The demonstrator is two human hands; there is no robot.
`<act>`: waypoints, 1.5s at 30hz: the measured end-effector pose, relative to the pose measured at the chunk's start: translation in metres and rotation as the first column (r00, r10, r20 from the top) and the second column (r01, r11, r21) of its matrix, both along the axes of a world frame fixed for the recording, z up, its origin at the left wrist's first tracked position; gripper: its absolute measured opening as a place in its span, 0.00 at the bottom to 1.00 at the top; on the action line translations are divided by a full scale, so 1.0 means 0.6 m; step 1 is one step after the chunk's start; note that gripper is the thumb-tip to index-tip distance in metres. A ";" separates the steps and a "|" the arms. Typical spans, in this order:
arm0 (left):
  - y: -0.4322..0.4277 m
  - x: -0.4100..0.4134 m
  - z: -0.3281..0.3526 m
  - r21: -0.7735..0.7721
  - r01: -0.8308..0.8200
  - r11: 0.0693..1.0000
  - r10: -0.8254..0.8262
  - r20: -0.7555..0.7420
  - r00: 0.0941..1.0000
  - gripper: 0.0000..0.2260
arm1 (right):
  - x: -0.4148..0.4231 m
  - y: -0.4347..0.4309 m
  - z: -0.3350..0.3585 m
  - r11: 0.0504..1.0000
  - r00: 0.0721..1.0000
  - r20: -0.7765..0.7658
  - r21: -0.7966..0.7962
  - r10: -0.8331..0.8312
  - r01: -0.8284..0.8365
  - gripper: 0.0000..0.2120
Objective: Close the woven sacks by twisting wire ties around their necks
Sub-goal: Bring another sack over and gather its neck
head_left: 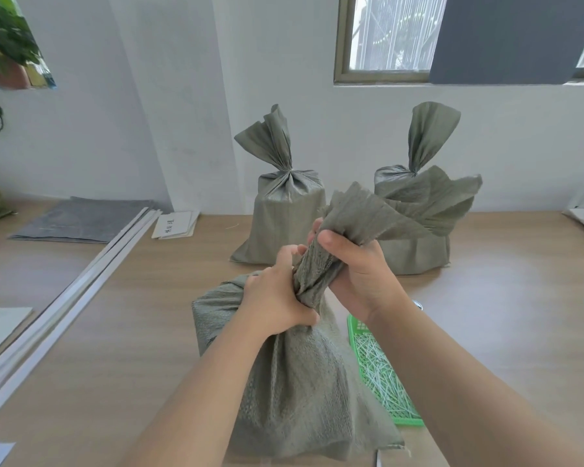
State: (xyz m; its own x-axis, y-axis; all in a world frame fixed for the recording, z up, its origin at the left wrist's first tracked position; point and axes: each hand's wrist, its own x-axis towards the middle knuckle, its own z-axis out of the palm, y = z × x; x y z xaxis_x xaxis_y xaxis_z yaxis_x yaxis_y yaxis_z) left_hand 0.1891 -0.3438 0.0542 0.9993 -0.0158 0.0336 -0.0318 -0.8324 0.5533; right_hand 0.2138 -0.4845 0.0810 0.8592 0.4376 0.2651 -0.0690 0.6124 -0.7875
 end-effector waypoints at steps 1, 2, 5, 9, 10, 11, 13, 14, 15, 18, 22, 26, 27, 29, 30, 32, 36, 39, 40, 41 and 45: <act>0.002 -0.002 0.004 -0.044 0.001 0.999 -0.002 -0.012 1.000 0.46 | 0.001 0.001 -0.001 1.000 1.000 -0.008 0.018 -0.010 0.011 0.20; 0.004 -0.001 0.005 -0.074 -0.004 0.997 0.002 -0.022 1.000 0.49 | 0.002 0.002 -0.001 0.999 1.000 -0.015 0.031 -0.020 0.020 0.23; 0.012 0.005 -0.002 -0.162 -0.052 0.985 0.044 -0.052 0.998 0.56 | -0.003 0.008 0.004 0.996 0.997 -0.030 0.035 -0.076 0.077 0.24; 0.005 0.013 -0.003 -0.029 -0.063 0.998 0.060 -0.080 0.995 0.27 | -0.013 0.014 0.012 0.989 0.989 -0.006 0.018 -0.146 0.146 0.08; 0.000 0.012 -0.001 0.065 -0.048 0.997 0.052 -0.069 0.996 0.14 | -0.013 0.015 0.014 0.988 0.988 0.001 0.000 -0.153 0.153 0.08; -0.005 0.011 -0.001 0.135 -0.045 0.990 0.053 -0.060 0.997 0.11 | -0.013 0.016 0.014 0.988 0.988 0.004 -0.016 -0.156 0.156 0.09; -0.013 0.011 -0.005 0.191 -0.035 0.981 0.045 -0.045 0.998 0.12 | -0.010 0.015 0.014 0.987 0.987 0.013 -0.041 -0.157 0.158 0.11; -0.014 0.012 -0.009 0.194 -0.037 0.980 0.045 -0.035 0.998 0.11 | -0.008 0.015 0.013 0.986 0.988 0.022 -0.052 -0.155 0.156 0.12; -0.013 0.013 -0.013 0.191 -0.038 0.981 0.046 -0.037 0.998 0.10 | -0.007 0.015 0.013 0.987 0.988 0.033 -0.059 -0.151 0.152 0.11; -0.009 0.019 -0.018 0.202 -0.024 0.979 0.035 -0.051 0.998 0.10 | -0.003 0.020 0.014 0.989 0.989 0.026 -0.041 -0.144 0.145 0.12; -0.014 0.031 -0.026 0.281 -0.054 0.958 0.061 -0.017 0.998 0.20 | 0.003 0.021 0.010 0.985 0.985 -0.011 -0.017 -0.171 0.171 0.14; -0.022 0.039 -0.028 0.352 -0.062 0.934 0.074 -0.021 0.997 0.21 | 0.011 0.013 0.000 0.983 0.983 -0.014 -0.030 -0.181 0.180 0.14; -0.022 0.043 -0.028 0.359 -0.055 0.932 0.075 -0.042 0.996 0.20 | 0.013 0.010 -0.002 0.983 0.983 -0.019 -0.035 -0.180 0.180 0.14; -0.020 0.048 -0.026 0.357 -0.038 0.933 0.076 -0.092 0.993 0.20 | 0.015 0.005 -0.005 0.983 0.984 -0.007 -0.046 -0.179 0.179 0.10; -0.018 0.051 -0.026 0.349 -0.034 0.936 0.079 -0.114 0.990 0.20 | 0.015 0.002 -0.005 0.983 0.985 0.002 -0.053 -0.175 0.174 0.07; -0.014 0.056 -0.027 0.325 -0.028 0.945 0.076 -0.138 0.987 0.20 | 0.016 -0.004 -0.010 0.986 0.988 -0.012 -0.055 -0.155 0.154 0.07; -0.015 0.065 -0.034 0.323 -0.050 0.945 0.102 -0.145 0.984 0.31 | 0.022 -0.028 -0.030 0.990 0.990 -0.049 -0.067 -0.131 0.128 0.15; -0.024 0.063 -0.035 0.354 -0.080 0.932 0.116 -0.082 0.990 0.28 | 0.022 -0.055 -0.046 0.986 0.991 -0.049 -0.120 -0.124 0.118 0.19; -0.026 0.062 -0.034 0.350 -0.093 0.932 0.122 -0.061 0.991 0.25 | 0.021 -0.067 -0.052 0.985 0.993 -0.045 -0.134 -0.112 0.105 0.19; -0.027 0.062 -0.033 0.342 -0.107 0.934 0.130 -0.045 0.991 0.23 | 0.020 -0.078 -0.059 0.984 0.994 -0.041 -0.152 -0.101 0.094 0.17; -0.027 0.063 -0.033 0.259 -0.170 0.951 0.178 -0.007 0.984 0.12 | 0.023 -0.119 -0.092 0.948 0.991 -0.044 -0.298 -0.128 0.109 0.23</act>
State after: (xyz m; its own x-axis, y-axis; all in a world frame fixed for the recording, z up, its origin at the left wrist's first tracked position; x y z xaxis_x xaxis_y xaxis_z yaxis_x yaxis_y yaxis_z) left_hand 0.2268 -0.3602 0.0345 0.9878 0.1540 0.0210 0.1394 -0.9373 0.3193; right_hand 0.2276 -0.5560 0.0258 0.9203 0.3820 0.0847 -0.0643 0.3612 -0.9303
